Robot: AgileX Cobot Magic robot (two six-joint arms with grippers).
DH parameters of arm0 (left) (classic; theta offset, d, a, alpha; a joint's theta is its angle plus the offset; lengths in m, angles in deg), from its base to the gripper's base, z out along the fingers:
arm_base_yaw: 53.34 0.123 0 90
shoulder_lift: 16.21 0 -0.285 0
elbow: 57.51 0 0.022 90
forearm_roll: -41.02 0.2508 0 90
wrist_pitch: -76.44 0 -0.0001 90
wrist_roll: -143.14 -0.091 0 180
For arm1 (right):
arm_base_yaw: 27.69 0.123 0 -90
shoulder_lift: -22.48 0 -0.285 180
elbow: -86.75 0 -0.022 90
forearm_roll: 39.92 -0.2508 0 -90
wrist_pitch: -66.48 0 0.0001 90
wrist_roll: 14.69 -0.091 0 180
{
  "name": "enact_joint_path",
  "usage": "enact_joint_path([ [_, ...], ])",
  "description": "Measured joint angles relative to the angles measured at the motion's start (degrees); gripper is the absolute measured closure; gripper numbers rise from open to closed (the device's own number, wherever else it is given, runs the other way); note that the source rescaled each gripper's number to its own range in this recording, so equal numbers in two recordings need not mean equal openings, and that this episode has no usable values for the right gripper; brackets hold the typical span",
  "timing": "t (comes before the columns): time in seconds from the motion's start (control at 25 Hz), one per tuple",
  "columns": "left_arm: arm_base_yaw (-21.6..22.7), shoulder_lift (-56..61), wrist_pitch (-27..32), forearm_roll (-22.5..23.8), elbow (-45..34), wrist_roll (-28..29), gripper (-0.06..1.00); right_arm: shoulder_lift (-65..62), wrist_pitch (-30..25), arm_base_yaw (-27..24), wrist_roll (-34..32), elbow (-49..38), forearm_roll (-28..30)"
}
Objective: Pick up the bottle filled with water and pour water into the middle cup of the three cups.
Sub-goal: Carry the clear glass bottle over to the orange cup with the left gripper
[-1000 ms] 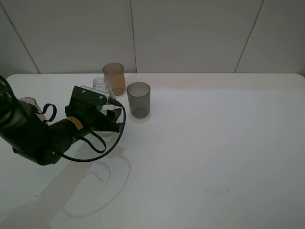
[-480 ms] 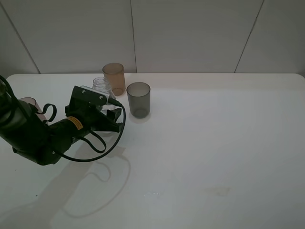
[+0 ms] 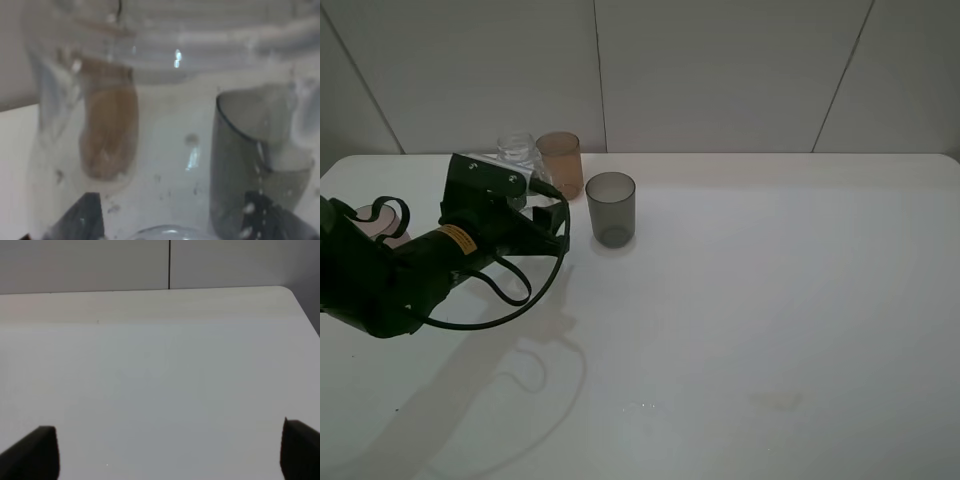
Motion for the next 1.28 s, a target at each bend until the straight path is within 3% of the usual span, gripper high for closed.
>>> enact_joint_path([
  [0.28, 0.0, 8.2, 0.6, -0.7, -2.8, -1.9, 0.93, 0.0, 0.0, 0.0, 0.0, 0.0, 0.0],
  [0.52, 0.0, 16.9, 9.8, -2.0, -2.8, -3.6, 0.93, 0.0, 0.0, 0.0, 0.0, 0.0, 0.0],
  [0.84, 4.6, 26.6, 36.1, -2.2, 6.1, -8.5, 0.93, 0.0, 0.0, 0.0, 0.0, 0.0, 0.0],
  [1.28, 15.4, 28.2, 61.5, 1.9, 19.4, -13.8, 0.93, 0.0, 0.0, 0.0, 0.0, 0.0, 0.0],
])
